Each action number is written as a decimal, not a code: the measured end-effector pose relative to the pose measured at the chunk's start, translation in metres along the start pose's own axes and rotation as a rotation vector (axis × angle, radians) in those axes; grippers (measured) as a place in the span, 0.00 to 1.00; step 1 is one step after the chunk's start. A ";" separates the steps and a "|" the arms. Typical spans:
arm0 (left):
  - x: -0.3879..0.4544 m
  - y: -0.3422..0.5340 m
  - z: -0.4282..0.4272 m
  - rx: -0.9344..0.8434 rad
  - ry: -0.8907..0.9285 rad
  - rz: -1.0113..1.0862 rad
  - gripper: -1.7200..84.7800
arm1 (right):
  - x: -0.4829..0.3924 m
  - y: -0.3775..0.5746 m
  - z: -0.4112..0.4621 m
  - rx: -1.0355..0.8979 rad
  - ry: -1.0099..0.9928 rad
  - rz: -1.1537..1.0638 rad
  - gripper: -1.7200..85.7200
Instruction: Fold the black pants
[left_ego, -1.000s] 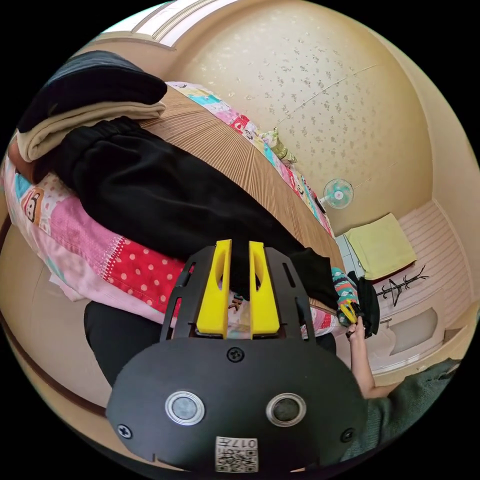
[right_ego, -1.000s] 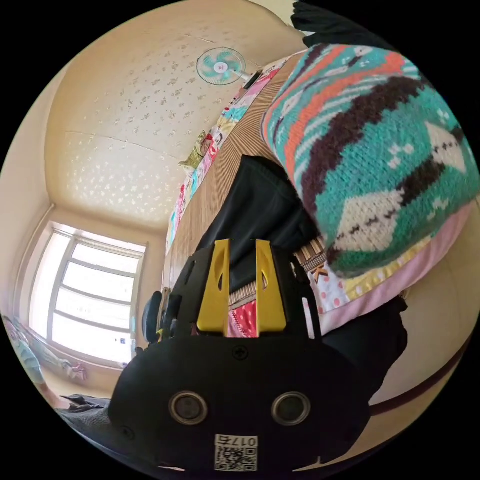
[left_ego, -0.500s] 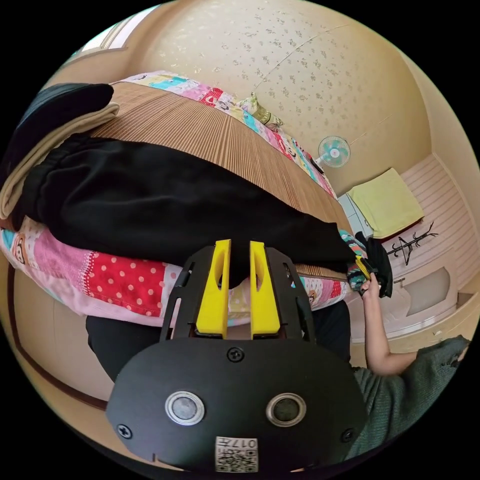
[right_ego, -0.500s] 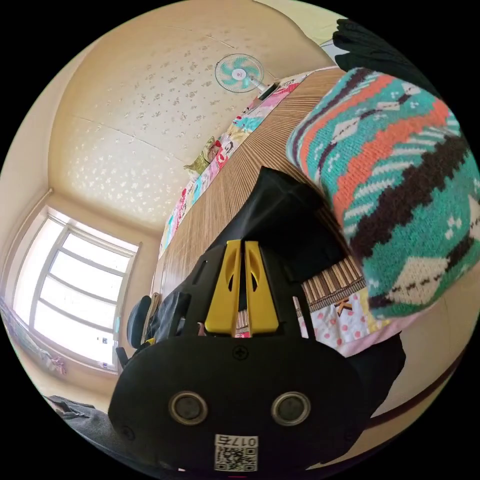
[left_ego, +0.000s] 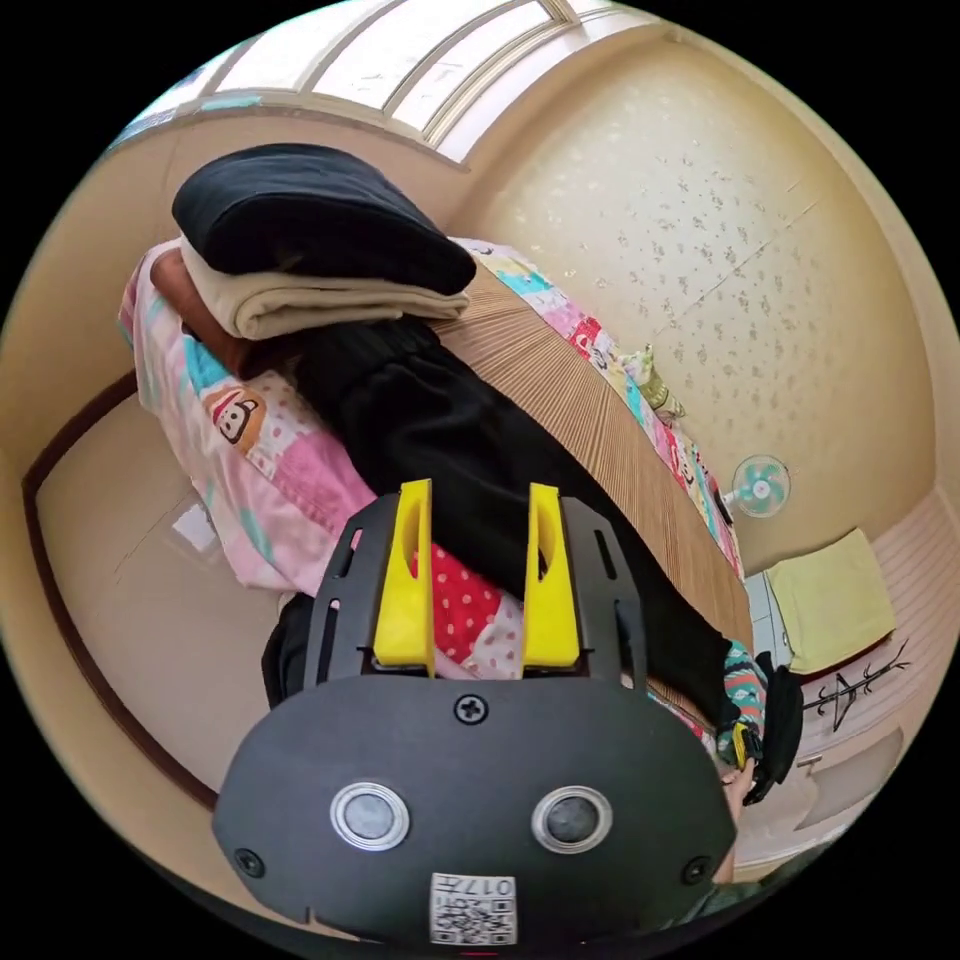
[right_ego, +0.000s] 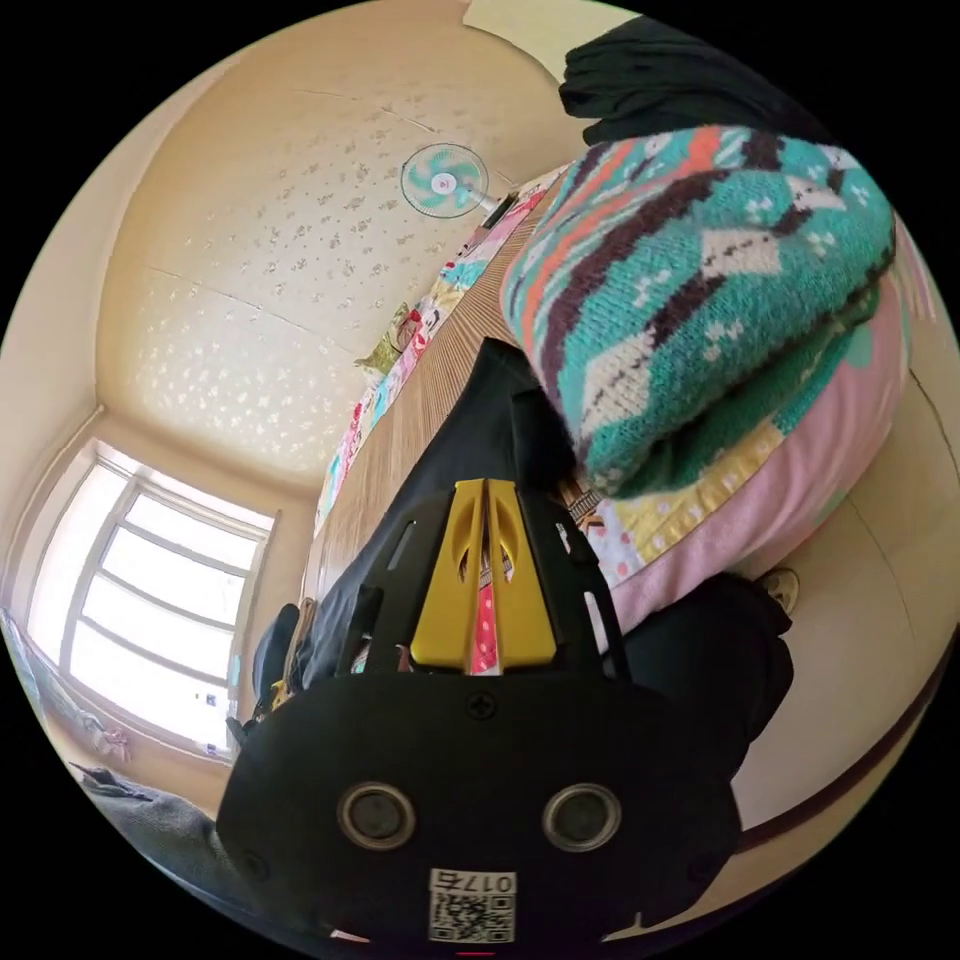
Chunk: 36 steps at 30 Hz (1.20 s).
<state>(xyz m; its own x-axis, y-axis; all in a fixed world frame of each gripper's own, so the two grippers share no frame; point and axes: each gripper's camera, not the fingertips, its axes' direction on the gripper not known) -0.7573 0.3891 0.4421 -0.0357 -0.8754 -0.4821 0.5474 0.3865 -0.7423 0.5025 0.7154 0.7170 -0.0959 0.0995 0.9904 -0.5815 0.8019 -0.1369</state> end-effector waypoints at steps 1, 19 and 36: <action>-0.014 -0.007 -0.001 0.003 -0.013 -0.039 0.18 | -0.008 0.000 0.003 -0.010 -0.002 -0.050 0.03; -0.156 -0.095 0.022 0.033 0.264 -0.385 0.21 | -0.026 0.008 0.064 -0.234 -0.112 -0.069 0.02; -0.224 -0.071 0.036 0.117 0.582 -0.522 0.19 | 0.007 -0.008 0.055 -0.212 -0.200 0.021 0.02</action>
<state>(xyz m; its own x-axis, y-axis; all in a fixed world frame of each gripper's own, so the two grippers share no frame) -0.7582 0.5475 0.6197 -0.7263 -0.6301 -0.2748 0.4223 -0.0936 -0.9016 0.4622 0.6778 0.7237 -0.2758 0.0157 0.9611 -0.3979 0.9083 -0.1290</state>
